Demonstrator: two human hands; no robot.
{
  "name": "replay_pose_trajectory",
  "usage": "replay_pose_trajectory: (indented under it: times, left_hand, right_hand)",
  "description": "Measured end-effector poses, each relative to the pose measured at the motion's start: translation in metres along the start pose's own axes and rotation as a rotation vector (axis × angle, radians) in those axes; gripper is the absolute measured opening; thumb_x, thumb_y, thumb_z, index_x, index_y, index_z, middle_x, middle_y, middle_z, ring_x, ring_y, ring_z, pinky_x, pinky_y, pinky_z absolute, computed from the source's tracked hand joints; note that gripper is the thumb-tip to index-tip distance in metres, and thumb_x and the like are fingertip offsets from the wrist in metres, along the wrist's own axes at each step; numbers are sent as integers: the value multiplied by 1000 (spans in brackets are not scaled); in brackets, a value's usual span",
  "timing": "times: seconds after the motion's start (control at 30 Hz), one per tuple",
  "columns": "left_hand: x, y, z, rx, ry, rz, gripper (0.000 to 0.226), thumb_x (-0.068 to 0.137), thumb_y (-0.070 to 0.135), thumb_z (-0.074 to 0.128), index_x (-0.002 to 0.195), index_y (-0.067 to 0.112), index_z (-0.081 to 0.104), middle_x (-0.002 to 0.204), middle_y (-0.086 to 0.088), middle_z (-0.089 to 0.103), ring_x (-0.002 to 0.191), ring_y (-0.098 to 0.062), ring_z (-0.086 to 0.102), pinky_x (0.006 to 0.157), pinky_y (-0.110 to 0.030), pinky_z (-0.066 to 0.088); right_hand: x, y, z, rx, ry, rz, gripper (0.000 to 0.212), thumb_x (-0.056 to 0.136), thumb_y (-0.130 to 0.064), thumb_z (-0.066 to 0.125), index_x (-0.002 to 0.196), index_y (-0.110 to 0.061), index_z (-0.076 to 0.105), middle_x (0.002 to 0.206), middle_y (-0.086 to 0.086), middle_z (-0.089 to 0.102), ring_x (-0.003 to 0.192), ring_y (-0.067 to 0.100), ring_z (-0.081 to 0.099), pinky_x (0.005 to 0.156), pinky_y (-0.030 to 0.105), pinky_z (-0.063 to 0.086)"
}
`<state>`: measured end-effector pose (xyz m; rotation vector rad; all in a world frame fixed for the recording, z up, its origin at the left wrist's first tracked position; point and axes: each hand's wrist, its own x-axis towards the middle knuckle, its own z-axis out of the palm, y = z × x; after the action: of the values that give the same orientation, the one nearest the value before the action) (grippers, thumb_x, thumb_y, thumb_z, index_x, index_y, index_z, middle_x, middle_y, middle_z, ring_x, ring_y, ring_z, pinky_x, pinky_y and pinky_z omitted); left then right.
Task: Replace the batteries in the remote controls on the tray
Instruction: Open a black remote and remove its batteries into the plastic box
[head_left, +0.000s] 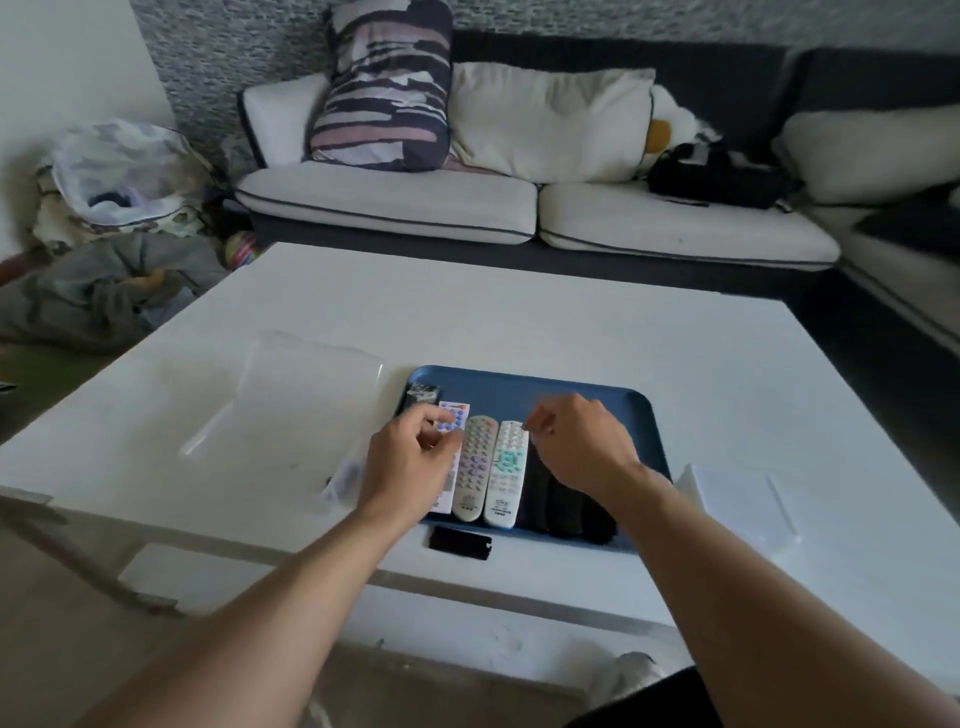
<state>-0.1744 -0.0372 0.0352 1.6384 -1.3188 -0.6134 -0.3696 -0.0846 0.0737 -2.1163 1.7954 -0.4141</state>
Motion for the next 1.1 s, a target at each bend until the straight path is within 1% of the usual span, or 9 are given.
replay_pose_trajectory:
  times: [0.1,0.2,0.37,0.53,0.67,0.8,0.97,1.03,1.1]
  left_hand:
    - [1,19,26,-18,-70,15,8,88,28,73,95,31,69,79,9,73,73,-8,69,69,-29,54]
    - [-5,29,51,22,-143,33,12,88,26,73,98,30,68,80,10,72,77,-7,67,75,-29,53]
    - [-6,35,68,71,-162,-14,22,89,25,72,108,33,65,89,16,69,85,-5,66,81,-33,55]
    - [-1,27,62,238,-164,-94,27,89,15,69,112,26,63,105,14,66,95,-11,64,87,-30,53]
    - [6,15,45,345,-173,-173,17,88,17,64,97,31,64,94,14,68,87,-14,66,80,-31,55]
    - [7,4,28,293,-183,-218,17,86,20,70,95,32,63,90,15,68,87,-11,66,77,-28,54]
    - [6,-2,14,226,-114,-256,21,85,14,70,100,29,68,89,15,68,89,-13,67,64,-22,47]
    - [6,-1,10,216,-36,-227,23,86,13,72,106,24,69,93,13,68,92,-14,67,71,-21,46]
    - [8,1,2,201,132,-175,29,86,11,70,112,21,68,104,6,69,100,-17,65,85,-24,47]
  right_hand:
    - [-10,29,-14,-22,91,56,39,87,-10,47,103,-33,74,106,-7,73,101,22,65,83,32,54]
    - [-21,55,-21,-13,97,88,40,86,-7,48,103,-31,75,109,-9,73,107,20,63,86,30,53]
    - [-27,68,-17,23,32,60,31,87,-14,55,102,-33,73,108,-14,73,104,14,65,80,29,54]
    - [-23,46,-13,4,-133,-84,27,88,-20,65,111,-34,70,111,-15,71,105,11,64,88,34,55]
    - [-19,22,1,-79,-273,-169,18,86,-31,71,102,-40,70,101,-16,71,95,10,66,81,32,55]
    - [-16,10,14,-132,-262,-204,20,87,-29,68,103,-41,68,103,-16,70,95,10,65,73,28,49]
    - [-13,1,19,-72,-260,-231,19,89,-28,68,106,-38,69,107,-17,69,96,9,63,80,29,52]
    - [-12,-5,21,-63,-248,-242,20,89,-27,67,106,-38,70,108,-17,69,98,11,64,81,30,53]
    - [-10,-11,24,-43,-247,-252,21,89,-25,66,105,-37,70,109,-16,69,101,11,64,83,32,55]
